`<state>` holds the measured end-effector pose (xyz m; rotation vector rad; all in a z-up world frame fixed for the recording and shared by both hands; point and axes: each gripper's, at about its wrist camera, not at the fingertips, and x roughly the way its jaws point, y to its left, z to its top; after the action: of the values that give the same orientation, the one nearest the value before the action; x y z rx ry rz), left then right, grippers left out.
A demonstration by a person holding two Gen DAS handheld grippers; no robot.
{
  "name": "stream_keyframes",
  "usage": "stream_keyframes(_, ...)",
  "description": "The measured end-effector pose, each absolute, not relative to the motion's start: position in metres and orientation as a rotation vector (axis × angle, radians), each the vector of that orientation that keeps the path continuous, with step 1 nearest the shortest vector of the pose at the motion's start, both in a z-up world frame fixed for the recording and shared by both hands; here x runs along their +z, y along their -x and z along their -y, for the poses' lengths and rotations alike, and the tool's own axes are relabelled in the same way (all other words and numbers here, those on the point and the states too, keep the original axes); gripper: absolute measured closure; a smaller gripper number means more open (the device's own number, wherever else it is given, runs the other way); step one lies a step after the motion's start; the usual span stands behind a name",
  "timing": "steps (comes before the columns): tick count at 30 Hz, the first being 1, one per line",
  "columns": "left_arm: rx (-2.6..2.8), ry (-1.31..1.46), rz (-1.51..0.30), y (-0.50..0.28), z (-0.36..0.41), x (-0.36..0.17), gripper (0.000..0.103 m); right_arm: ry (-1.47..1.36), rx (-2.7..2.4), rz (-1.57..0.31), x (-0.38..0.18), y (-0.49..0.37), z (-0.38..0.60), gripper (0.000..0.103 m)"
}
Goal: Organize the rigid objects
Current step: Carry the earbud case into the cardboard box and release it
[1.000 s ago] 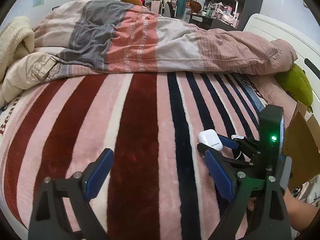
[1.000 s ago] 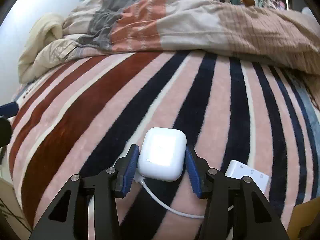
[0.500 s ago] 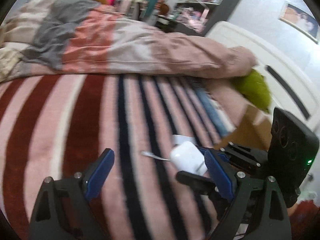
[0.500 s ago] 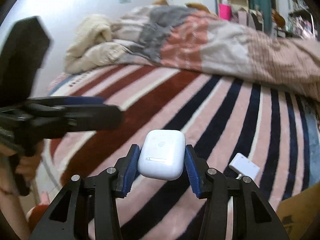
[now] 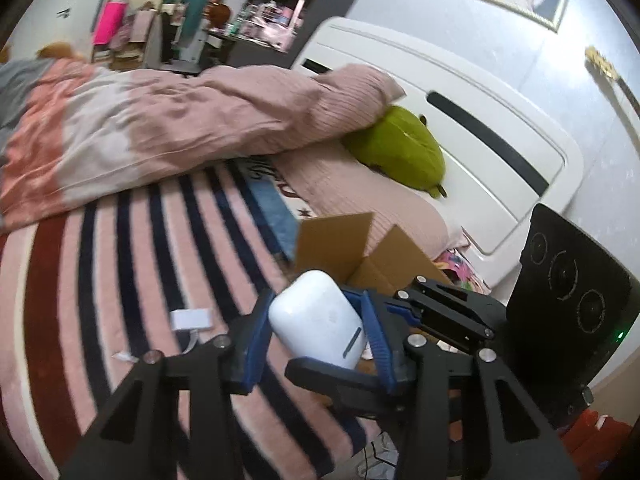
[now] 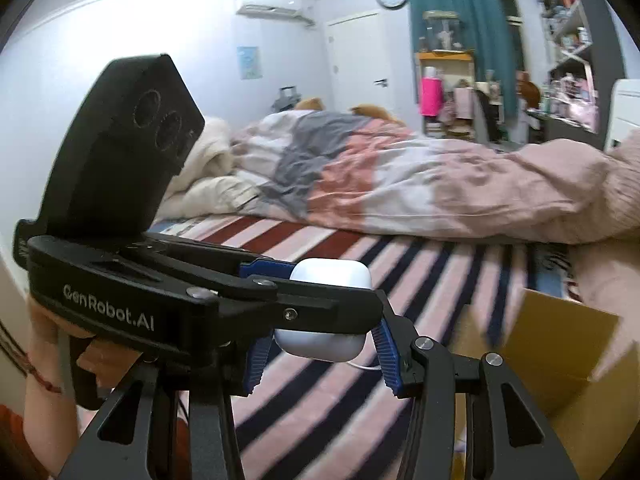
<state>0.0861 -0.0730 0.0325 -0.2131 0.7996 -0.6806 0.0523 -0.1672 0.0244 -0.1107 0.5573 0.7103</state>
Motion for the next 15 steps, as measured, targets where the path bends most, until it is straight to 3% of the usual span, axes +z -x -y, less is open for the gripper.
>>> stream_keyframes(9,-0.755,0.163,-0.894,-0.115,0.164,0.016,0.066,0.098,0.565,-0.645,0.021,-0.068,0.247,0.063)
stream_keyframes(15,-0.754,0.141,-0.946,-0.126,0.183,0.003,0.066,0.088,0.524,-0.73,0.009,-0.079,0.276,0.065)
